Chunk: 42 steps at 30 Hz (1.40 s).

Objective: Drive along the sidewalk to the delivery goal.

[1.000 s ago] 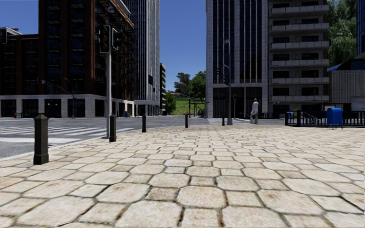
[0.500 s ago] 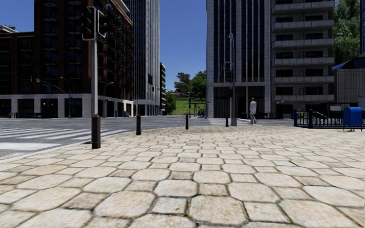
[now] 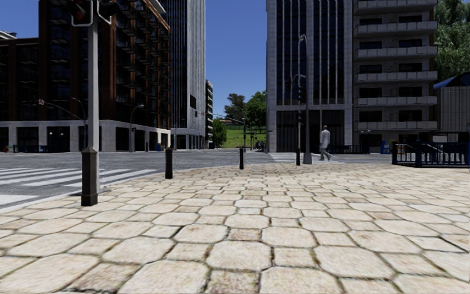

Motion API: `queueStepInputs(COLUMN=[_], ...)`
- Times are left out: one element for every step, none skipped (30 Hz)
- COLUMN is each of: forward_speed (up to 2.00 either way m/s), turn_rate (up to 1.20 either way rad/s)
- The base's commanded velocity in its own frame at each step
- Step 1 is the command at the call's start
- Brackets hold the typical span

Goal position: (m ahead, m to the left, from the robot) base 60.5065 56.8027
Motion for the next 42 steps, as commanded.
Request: queueStepInputs(forward_speed=[2.00,2.00,2.00,2.00,2.00,2.00,2.00,2.00,2.00,2.00,2.00,2.00,2.00,2.00,2.00,2.00,2.00,2.00,2.00,2.00,2.00,2.00,2.00,2.00,2.00,2.00,2.00,2.00,2.00,2.00,2.00,2.00,2.00,2.00,2.00,2.00,2.00,2.00,2.00,2.00,2.00,2.00], turn_rate=[0.00,0.00,0.00,0.00,0.00,0.00,0.00,0.06,0.09,0.12,0.12,0.20,0.26,0.26,0.30,0.37,0.42,0.42,0.44,0.44,0.46,0.46,0.47,0.47,0.47,0.48,0.48,0.48,0.48,0.48,0.48,0.48,0.48,0.48,0.48,0.48,0.48,0.48,0.48,0.48,0.48,0.48])
